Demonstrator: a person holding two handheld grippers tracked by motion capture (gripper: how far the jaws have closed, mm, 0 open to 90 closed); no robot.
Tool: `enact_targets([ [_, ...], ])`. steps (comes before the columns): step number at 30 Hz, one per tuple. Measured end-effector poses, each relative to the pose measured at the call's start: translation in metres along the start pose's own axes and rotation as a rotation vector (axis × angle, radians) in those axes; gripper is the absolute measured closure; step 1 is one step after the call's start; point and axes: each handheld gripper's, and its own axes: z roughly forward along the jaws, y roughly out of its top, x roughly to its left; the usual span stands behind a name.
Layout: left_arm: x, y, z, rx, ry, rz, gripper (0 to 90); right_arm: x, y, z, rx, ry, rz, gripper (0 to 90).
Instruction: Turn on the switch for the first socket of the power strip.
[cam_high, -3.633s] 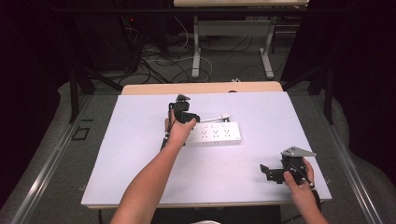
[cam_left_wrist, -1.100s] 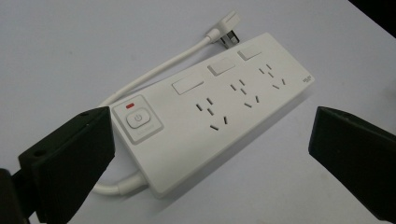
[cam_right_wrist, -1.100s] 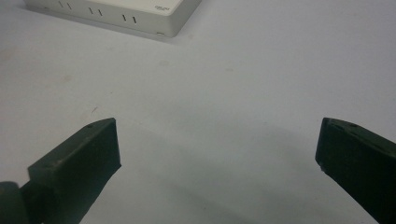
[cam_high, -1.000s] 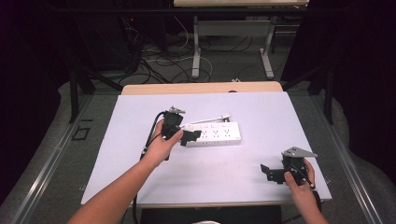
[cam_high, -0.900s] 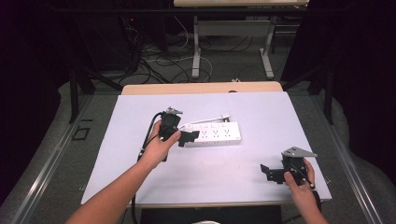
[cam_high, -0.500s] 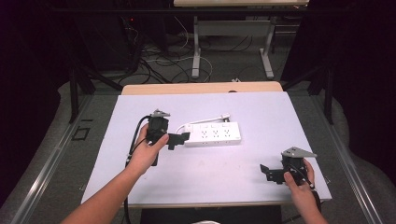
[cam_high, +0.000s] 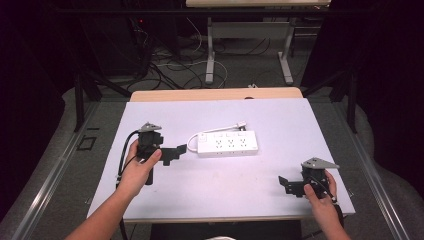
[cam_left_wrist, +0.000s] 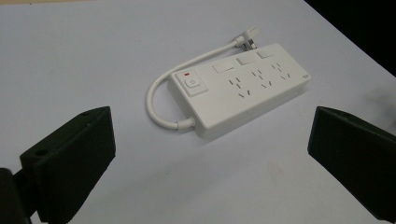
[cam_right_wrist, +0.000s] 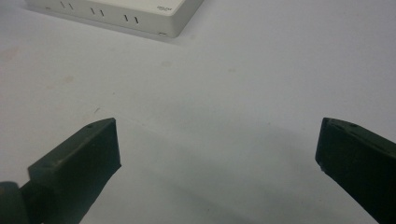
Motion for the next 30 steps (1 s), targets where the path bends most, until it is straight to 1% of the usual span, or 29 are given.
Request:
enact_targets([
  [2, 0.003, -0.005, -0.004, -0.01, -0.001, -0.011, 0.6, 0.0, 0.0, 0.0, -0.003, -0.001, -0.004, 0.0],
  [3, 0.005, -0.007, -0.006, -0.014, -0.001, -0.016, 0.6, 0.001, 0.0, -0.001, 0.0, 0.0, 0.006, 0.0],
  [5, 0.008, -0.012, -0.01, -0.023, 0.0, -0.026, 0.7, 0.0, 0.0, 0.0, -0.003, -0.001, -0.004, 0.0],
  [8, 0.011, -0.02, -0.017, -0.025, -0.002, -0.032, 1.1, 0.0, 0.0, 0.0, -0.003, -0.003, -0.003, 0.0],
  [9, 0.012, -0.022, -0.02, -0.018, -0.004, -0.029, 1.1, 0.0, 0.0, 0.0, -0.002, -0.002, -0.004, 0.0],
  [10, 0.013, -0.025, -0.021, -0.025, -0.007, -0.036, 1.1, 0.0, 0.0, 0.0, -0.004, -0.003, -0.008, 0.0],
  [11, 0.014, -0.028, -0.023, -0.025, -0.006, -0.034, 1.1, 0.0, 0.0, 0.0, -0.004, -0.003, -0.009, 0.0],
  [12, 0.015, -0.032, -0.025, -0.038, -0.003, -0.042, 1.1, 0.0, 0.0, 0.0, -0.004, -0.003, -0.008, 0.0],
  [13, 0.017, -0.035, -0.027, -0.036, -0.005, -0.051, 1.1, 0.0, 0.0, 0.0, -0.003, -0.003, -0.003, 0.0],
  [14, 0.019, -0.038, -0.028, -0.045, -0.002, -0.055, 1.1, 0.0, 0.0, 0.0, -0.003, -0.004, -0.003, 0.0],
  [18, 0.025, -0.049, -0.032, -0.052, 0.011, -0.072, 1.1, 0.0, 0.0, 0.0, -0.002, -0.005, -0.005, 0.0],
  [20, 0.028, -0.055, -0.033, -0.055, 0.025, -0.069, 1.1, 0.0, 0.0, 0.0, -0.002, -0.005, -0.003, 0.0],
  [21, 0.028, -0.058, -0.033, -0.072, 0.041, -0.069, 1.1, 0.001, 0.0, 0.0, 0.0, -0.004, 0.002, 0.0],
  [22, 0.03, -0.06, -0.035, -0.066, 0.039, -0.067, 1.1, 0.0, 0.0, 0.0, -0.002, -0.005, -0.003, 0.0],
  [26, 0.036, -0.069, -0.037, -0.089, 0.054, -0.076, 1.1, 0.0, 0.0, 0.0, -0.003, -0.007, -0.008, 0.0],
  [28, 0.038, -0.073, -0.038, -0.084, 0.054, -0.082, 1.1, 0.0, 0.0, 0.0, -0.003, -0.006, -0.007, 0.0],
  [29, 0.04, -0.076, -0.038, -0.087, 0.058, -0.076, 1.1, 0.0, 0.0, 0.0, -0.003, -0.007, -0.007, 0.0],
  [30, 0.041, -0.077, -0.038, -0.087, 0.056, -0.083, 1.1, 0.0, 0.0, 0.0, -0.004, -0.008, -0.007, 0.0],
])
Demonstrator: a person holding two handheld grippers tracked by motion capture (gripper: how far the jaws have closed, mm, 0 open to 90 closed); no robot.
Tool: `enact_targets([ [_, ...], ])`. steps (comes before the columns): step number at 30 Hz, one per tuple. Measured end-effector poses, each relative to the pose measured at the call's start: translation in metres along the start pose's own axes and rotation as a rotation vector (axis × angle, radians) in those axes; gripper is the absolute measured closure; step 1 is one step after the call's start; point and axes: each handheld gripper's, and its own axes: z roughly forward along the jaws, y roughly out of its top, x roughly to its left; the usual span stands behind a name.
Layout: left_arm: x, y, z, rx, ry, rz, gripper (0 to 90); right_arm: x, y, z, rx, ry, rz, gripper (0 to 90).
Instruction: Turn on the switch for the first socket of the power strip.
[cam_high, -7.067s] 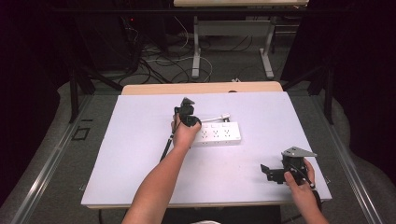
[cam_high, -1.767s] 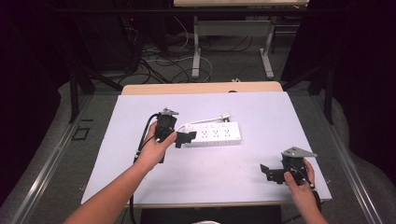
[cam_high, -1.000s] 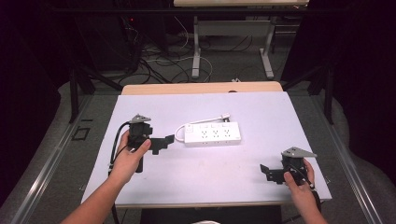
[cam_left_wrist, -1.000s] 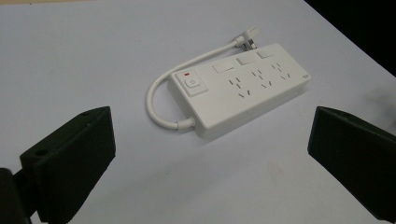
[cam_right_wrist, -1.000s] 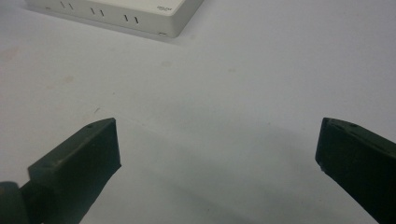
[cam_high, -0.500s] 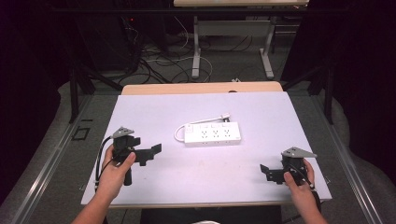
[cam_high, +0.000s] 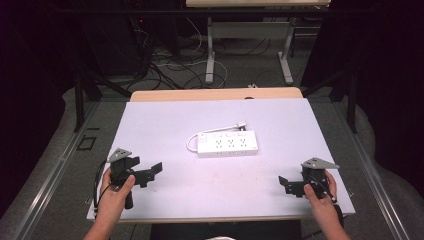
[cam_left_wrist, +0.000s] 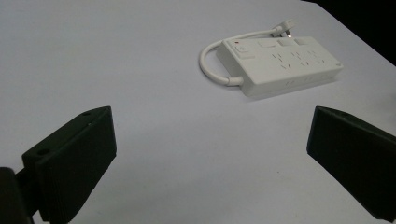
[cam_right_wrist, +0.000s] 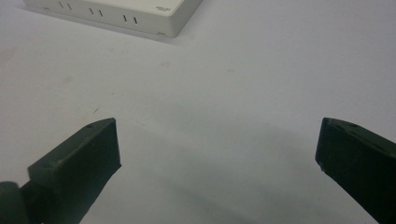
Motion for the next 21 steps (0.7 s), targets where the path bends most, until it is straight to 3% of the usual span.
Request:
enact_targets([
  [9, 0.012, -0.02, 0.007, -0.003, 0.003, -0.022, 1.1, 0.0, 0.0, 0.0, 0.004, -0.003, 0.003, 0.0],
  [21, 0.02, -0.032, 0.005, -0.012, 0.005, -0.029, 1.1, 0.0, 0.0, 0.0, 0.002, -0.001, 0.0, 0.0],
])
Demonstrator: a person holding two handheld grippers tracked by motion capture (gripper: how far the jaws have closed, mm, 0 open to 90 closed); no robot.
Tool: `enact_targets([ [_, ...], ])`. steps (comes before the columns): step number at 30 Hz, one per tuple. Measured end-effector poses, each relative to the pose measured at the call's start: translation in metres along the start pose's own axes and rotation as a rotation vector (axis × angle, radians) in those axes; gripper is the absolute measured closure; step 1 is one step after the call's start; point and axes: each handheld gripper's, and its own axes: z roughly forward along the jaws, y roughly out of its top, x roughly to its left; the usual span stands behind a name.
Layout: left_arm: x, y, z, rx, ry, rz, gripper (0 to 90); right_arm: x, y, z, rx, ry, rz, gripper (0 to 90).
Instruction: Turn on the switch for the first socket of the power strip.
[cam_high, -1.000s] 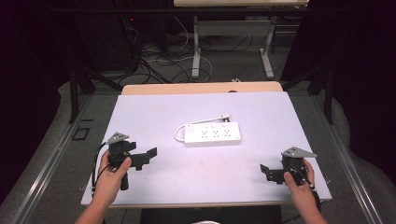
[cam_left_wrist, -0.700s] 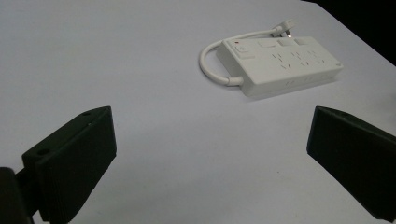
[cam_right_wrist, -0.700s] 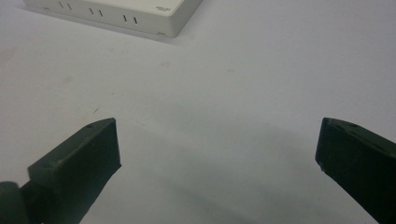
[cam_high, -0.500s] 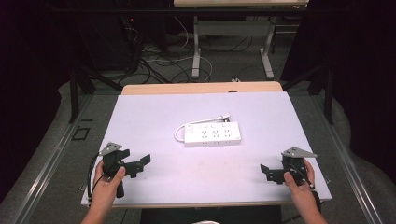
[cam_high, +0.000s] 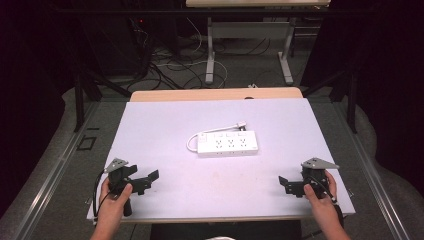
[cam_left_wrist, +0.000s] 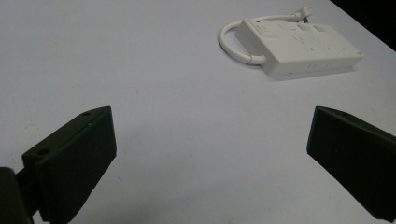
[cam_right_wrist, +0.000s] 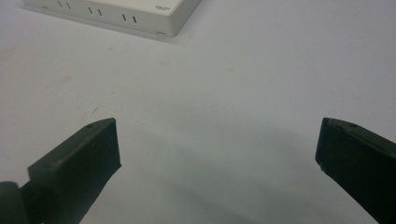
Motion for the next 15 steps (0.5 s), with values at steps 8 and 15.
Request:
enact_targets([
  [8, 0.001, -0.0033, 0.0006, -0.012, 0.025, 0.024, 1.4, -0.0005, 0.0001, -0.0005, -0.004, -0.001, 0.006, 0.0],
  [15, 0.003, -0.0052, 0.0013, -0.003, 0.031, 0.015, 1.7, -0.0002, 0.0004, 0.0004, 0.0, 0.001, 0.004, 0.0],
])
